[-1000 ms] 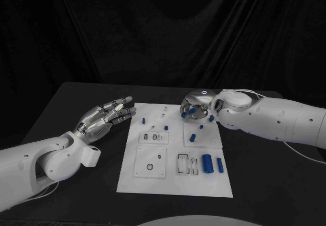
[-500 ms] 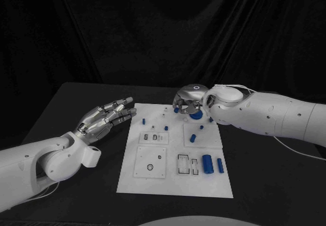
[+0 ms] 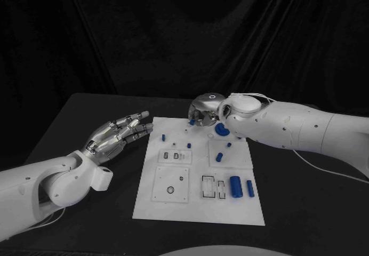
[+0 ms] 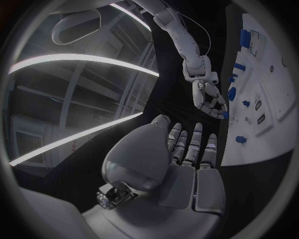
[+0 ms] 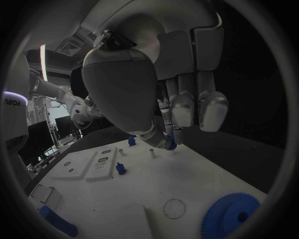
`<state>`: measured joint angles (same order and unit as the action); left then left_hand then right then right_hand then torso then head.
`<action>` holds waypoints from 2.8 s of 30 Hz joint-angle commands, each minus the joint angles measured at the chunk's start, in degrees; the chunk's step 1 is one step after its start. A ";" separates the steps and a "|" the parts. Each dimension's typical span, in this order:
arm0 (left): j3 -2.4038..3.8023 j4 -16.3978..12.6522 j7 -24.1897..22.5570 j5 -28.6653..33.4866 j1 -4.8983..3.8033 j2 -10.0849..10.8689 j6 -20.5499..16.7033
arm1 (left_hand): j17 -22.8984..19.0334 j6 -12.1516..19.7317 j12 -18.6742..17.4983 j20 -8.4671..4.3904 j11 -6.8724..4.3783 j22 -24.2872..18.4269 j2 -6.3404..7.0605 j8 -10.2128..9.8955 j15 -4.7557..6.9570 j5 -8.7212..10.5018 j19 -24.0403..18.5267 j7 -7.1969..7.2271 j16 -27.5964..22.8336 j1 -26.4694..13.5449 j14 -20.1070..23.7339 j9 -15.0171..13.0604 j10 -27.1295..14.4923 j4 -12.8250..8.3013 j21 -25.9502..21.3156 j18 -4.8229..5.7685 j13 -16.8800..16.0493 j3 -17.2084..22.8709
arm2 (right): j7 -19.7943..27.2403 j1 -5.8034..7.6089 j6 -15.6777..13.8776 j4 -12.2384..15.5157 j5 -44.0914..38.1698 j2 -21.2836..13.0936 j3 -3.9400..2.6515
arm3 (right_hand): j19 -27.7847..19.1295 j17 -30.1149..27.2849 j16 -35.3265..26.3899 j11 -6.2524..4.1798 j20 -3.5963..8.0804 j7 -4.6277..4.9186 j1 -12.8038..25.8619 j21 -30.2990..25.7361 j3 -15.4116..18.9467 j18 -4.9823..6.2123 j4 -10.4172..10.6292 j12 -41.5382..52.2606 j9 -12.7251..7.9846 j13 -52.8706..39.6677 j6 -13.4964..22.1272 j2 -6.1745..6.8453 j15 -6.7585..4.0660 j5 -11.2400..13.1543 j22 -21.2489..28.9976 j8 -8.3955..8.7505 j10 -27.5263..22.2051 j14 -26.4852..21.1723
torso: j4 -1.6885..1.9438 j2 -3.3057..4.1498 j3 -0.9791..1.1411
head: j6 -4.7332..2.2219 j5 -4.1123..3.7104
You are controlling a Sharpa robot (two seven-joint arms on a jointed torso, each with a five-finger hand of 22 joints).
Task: Assemble the parts on the task board
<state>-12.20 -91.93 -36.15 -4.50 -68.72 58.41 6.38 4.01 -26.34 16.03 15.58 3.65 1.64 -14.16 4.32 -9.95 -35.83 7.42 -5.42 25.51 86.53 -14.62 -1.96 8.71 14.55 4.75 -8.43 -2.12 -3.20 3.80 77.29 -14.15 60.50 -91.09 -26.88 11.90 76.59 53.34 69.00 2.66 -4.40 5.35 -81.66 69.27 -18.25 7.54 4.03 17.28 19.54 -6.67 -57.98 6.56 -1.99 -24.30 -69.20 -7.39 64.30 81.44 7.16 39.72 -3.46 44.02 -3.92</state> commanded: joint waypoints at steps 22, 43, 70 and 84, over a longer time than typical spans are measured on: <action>0.05 0.27 -0.58 0.00 -0.09 -0.58 0.26 | -0.37 -0.67 1.27 0.35 0.73 0.22 0.12 0.70 -0.15 -0.85 0.25 0.05 0.86 1.18 0.37 -1.11 -0.09 0.28 -0.39 -1.59 -0.62 2.28 | -0.66 0.09 -0.99 -4.07 -0.09 2.53 -0.04 | 0.84 0.95 -0.17 0.07 0.06 0.02 -1.05 1.65 -0.71 -1.96 0.03 -1.54 4.45 0.91 -4.19 -0.46 0.15 -0.57 -1.37 -3.88 0.55 0.40 | 0.29 0.10 -0.17 | -0.32 -0.38; 0.05 0.82 -0.56 0.00 -0.09 -1.25 0.78 | -0.39 -0.52 1.22 0.35 0.76 0.20 0.13 0.66 -0.15 -0.91 0.17 0.03 0.75 1.21 0.46 -1.09 -0.15 0.26 -0.44 -1.59 -0.60 2.41 | -0.89 -0.04 0.61 -5.18 -0.10 3.32 -0.04 | 0.51 0.47 -0.52 0.28 0.04 0.10 -1.09 1.25 -0.92 -1.85 0.01 -2.54 4.49 1.32 -3.54 -0.48 0.15 -0.44 -1.15 -3.42 0.21 0.11 | 0.33 0.14 -0.10 | -0.29 -0.40; 0.05 1.34 -0.31 0.00 -0.08 -1.81 1.31 | -0.42 -0.34 1.14 0.36 0.80 0.18 0.11 0.60 -0.17 -0.97 0.09 -0.02 0.66 1.27 0.58 -1.05 -0.26 0.23 -0.49 -1.58 -0.57 2.63 | -1.08 -0.73 2.27 -6.29 -0.10 4.54 -0.04 | 0.00 -0.28 -1.09 0.47 0.05 0.19 -1.09 0.63 -1.09 -1.71 0.01 -3.42 4.50 1.65 -2.98 -0.55 0.12 0.16 -0.76 -2.96 -0.04 -0.38 | 0.27 0.13 -0.15 | -0.07 -0.39; 0.05 1.47 0.25 0.00 -0.07 -1.90 1.58 | -0.43 -0.29 1.13 0.36 0.83 0.16 0.10 0.57 -0.18 -0.97 0.01 -0.05 0.63 1.29 0.64 -1.04 -0.30 0.22 -0.54 -1.57 -0.56 2.75 | -1.93 -1.14 3.30 -6.75 -0.10 5.15 -0.04 | -0.87 -1.19 -1.82 1.11 0.22 -0.07 -0.85 -0.45 -1.39 -1.50 0.18 -5.71 3.79 2.34 0.16 -0.36 -0.10 2.34 -0.31 -0.72 -2.48 -1.21 | 0.24 0.14 -0.14 | 0.00 -0.39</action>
<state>-12.20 -90.41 -35.59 -4.51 -68.72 56.59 7.11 4.01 -26.34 16.64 15.58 3.93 1.64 -13.71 4.32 -9.96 -35.83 7.42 -5.42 25.51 86.98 -14.61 -1.99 8.40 15.23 4.75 -8.43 -2.12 -2.49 3.43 76.38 -11.98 53.83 -91.06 -21.75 11.86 76.20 52.69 68.32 3.40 -4.05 5.38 -81.66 69.21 -18.26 7.55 4.03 12.15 20.25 -4.95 -57.26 6.57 -2.19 -22.30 -69.43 -7.26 63.33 80.79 7.41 39.86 -3.60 43.94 -4.30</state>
